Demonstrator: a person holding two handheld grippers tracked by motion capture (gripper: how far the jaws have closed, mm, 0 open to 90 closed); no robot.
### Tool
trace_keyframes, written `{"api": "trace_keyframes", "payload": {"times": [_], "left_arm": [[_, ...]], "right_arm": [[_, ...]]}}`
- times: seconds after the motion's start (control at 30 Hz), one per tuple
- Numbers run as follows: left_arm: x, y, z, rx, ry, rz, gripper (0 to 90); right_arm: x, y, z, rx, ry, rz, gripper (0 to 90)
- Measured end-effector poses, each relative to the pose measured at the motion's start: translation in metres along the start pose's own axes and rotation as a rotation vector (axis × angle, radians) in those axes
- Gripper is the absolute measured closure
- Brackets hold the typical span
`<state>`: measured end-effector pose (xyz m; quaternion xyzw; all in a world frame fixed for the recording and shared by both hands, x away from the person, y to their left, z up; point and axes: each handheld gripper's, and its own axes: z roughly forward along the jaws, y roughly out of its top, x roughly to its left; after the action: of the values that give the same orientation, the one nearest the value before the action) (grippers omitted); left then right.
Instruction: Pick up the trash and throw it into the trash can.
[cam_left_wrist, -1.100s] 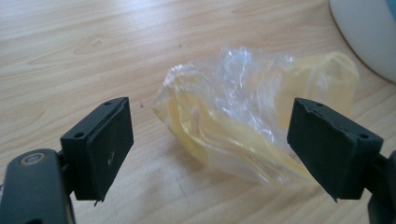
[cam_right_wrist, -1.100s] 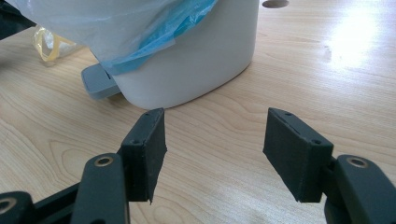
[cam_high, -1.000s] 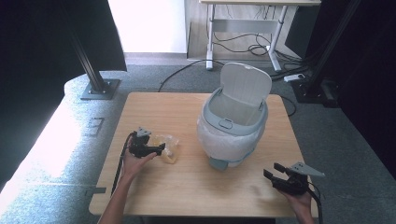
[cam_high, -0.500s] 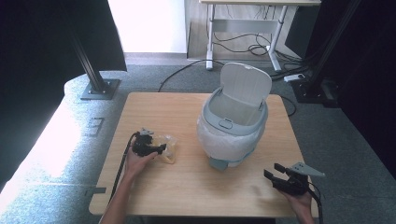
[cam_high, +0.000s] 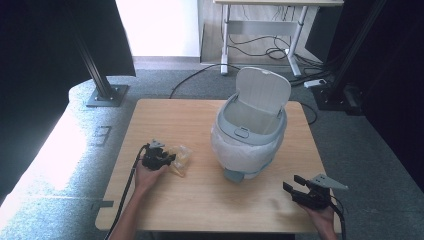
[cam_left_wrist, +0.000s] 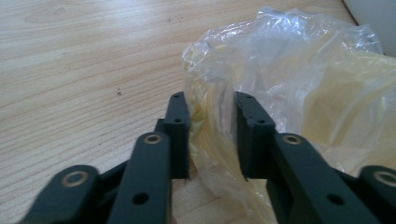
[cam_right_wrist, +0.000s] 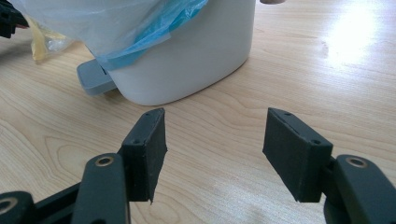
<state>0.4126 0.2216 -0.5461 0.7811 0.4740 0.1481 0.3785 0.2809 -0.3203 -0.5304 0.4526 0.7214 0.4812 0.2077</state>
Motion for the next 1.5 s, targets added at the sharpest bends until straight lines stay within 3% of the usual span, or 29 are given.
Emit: {"api": "trace_keyframes", "payload": {"times": [0.1,0.33,1.5], "left_arm": [[0.000,0.000,-0.002,-0.005,-0.011,0.000,75.9],[0.002,0.000,-0.013,-0.053,-0.027,0.001,79.7],[-0.019,0.018,-0.080,-0.241,-0.113,0.030,81.1]], "right_arm": [[0.000,0.000,0.000,-0.001,0.000,0.000,39.0],[0.000,0.000,0.000,-0.002,-0.002,-0.003,39.1],[0.001,0.000,0.000,0.000,0.000,-0.007,39.2]]}}
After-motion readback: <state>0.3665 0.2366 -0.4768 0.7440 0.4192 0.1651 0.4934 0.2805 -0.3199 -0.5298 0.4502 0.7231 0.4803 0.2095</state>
